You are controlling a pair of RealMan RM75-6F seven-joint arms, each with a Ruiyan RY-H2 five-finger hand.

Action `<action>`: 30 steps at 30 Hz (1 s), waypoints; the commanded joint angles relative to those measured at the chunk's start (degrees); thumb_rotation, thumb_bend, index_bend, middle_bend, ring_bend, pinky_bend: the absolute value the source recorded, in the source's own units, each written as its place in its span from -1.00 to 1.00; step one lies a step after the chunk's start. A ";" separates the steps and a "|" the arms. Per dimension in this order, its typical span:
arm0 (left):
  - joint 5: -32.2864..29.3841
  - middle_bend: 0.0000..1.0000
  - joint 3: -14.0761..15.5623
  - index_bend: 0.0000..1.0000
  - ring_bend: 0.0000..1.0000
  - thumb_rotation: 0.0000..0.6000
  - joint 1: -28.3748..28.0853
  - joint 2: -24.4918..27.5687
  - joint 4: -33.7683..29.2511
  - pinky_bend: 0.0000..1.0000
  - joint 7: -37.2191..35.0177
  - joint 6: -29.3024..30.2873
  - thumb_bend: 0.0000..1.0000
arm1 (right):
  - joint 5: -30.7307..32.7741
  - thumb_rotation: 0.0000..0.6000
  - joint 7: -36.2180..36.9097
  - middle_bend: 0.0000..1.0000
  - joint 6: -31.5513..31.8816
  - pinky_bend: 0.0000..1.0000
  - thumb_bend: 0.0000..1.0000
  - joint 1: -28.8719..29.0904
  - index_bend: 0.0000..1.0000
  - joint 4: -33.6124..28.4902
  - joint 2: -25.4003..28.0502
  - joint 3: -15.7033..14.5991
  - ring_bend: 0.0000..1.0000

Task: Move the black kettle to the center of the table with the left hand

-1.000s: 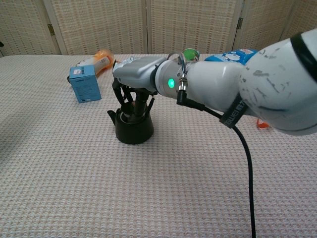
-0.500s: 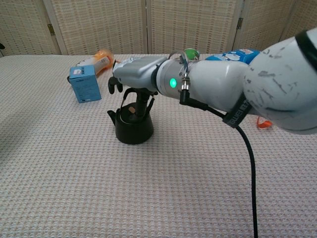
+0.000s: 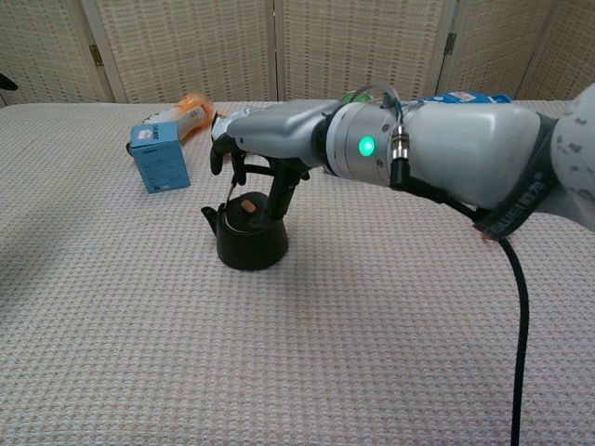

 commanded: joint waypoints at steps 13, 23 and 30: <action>-0.43 -0.80 -0.03 -0.67 -0.86 1.00 0.41 -0.19 0.55 -1.00 -0.48 0.23 -0.59 | 1.75 1.00 1.01 -0.33 -1.37 0.27 -0.39 0.65 -0.57 3.44 -2.00 -1.21 0.73; -0.86 -0.80 -0.35 -0.67 -0.86 1.00 0.53 0.50 1.07 -1.00 -1.51 0.09 -0.59 | -4.21 1.00 3.46 -0.33 5.53 0.28 -0.39 -3.70 -0.57 -5.91 6.44 -1.15 0.70; -2.73 -0.80 -0.89 -0.67 -0.86 1.00 1.17 1.40 1.40 -1.00 -2.91 -0.08 -0.59 | -13.52 1.00 7.43 -0.34 14.71 0.28 -0.39 -13.88 -0.57 -15.90 18.10 -7.19 0.30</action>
